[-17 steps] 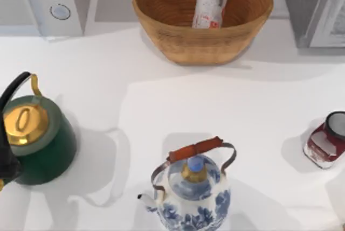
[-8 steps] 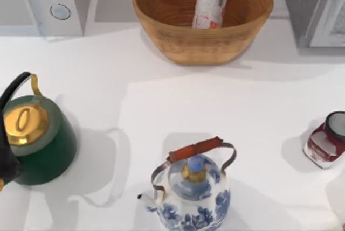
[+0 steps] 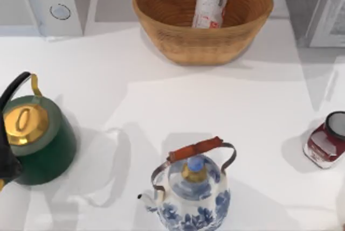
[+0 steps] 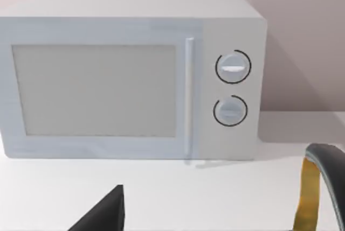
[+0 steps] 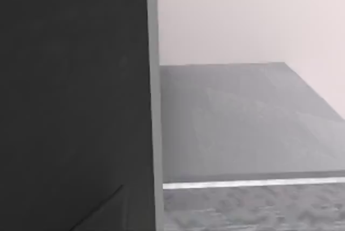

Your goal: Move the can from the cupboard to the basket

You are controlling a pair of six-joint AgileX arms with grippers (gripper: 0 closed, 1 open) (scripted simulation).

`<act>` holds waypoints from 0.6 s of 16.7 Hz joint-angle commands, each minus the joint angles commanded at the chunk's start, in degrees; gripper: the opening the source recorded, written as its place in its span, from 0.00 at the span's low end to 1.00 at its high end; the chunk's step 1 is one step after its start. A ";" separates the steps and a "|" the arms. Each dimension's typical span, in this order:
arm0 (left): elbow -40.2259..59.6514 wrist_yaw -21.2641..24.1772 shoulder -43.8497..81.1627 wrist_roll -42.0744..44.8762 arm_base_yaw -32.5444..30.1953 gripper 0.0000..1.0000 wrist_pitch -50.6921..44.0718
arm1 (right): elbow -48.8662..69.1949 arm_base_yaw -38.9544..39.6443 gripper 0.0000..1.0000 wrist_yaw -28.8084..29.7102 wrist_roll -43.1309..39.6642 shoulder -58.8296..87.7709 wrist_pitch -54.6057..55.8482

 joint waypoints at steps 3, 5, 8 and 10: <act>0.00 0.00 0.00 0.00 0.00 1.00 0.00 | -0.20 15.81 1.00 15.79 -0.17 -0.56 -0.59; 0.00 0.00 0.00 0.00 0.00 1.00 0.00 | -0.62 26.08 1.00 25.93 -0.31 -1.14 -0.91; 0.00 0.00 0.00 0.00 0.00 1.00 0.00 | -1.56 39.27 1.00 39.00 -0.50 -2.18 -1.25; 0.00 0.00 0.00 0.00 0.00 1.00 0.00 | -2.22 45.56 1.00 45.30 -0.61 -2.85 -1.40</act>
